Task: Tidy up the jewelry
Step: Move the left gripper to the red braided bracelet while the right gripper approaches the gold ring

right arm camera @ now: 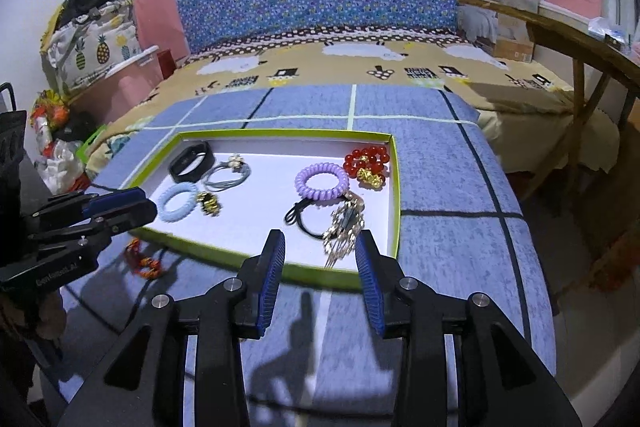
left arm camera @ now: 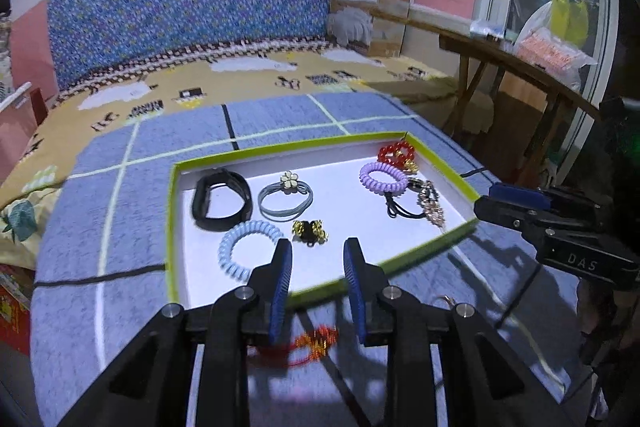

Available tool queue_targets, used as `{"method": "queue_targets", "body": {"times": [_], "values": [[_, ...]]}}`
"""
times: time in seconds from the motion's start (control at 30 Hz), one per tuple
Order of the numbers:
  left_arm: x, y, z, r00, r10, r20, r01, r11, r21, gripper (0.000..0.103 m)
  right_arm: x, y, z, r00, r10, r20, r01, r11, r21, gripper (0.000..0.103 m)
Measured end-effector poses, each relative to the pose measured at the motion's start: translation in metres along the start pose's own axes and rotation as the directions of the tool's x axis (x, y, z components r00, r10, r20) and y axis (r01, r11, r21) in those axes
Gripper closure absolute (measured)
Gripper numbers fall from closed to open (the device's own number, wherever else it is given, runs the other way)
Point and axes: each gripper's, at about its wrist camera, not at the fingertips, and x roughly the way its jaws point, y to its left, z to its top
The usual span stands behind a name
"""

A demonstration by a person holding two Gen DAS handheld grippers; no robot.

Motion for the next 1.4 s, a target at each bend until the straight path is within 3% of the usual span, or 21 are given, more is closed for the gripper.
{"method": "queue_targets", "body": {"times": [0.2,0.73,1.07,1.4], "values": [[-0.035,-0.002,-0.018,0.998,0.038,0.048,-0.037,0.999,-0.018,0.075,-0.028,0.009,-0.016,0.999,0.018,0.03,-0.018,1.0,0.001,0.065],[-0.083,-0.006,-0.059,0.993,0.087,0.081,-0.082,0.995,-0.059,0.075,-0.066,0.029,-0.051,0.996,0.066,0.066,-0.064,0.997,-0.035,0.065],[-0.081,0.001,-0.068,0.994,0.094,0.061,-0.089,0.993,-0.071,0.075,-0.058,0.033,-0.056,0.996,0.082,0.041,-0.081,0.996,-0.037,0.065],[-0.049,0.015,-0.06,0.997,0.072,0.001,-0.072,0.995,-0.072,0.074,-0.03,0.039,-0.056,0.995,0.098,-0.025,-0.099,0.993,-0.057,0.065]]}}
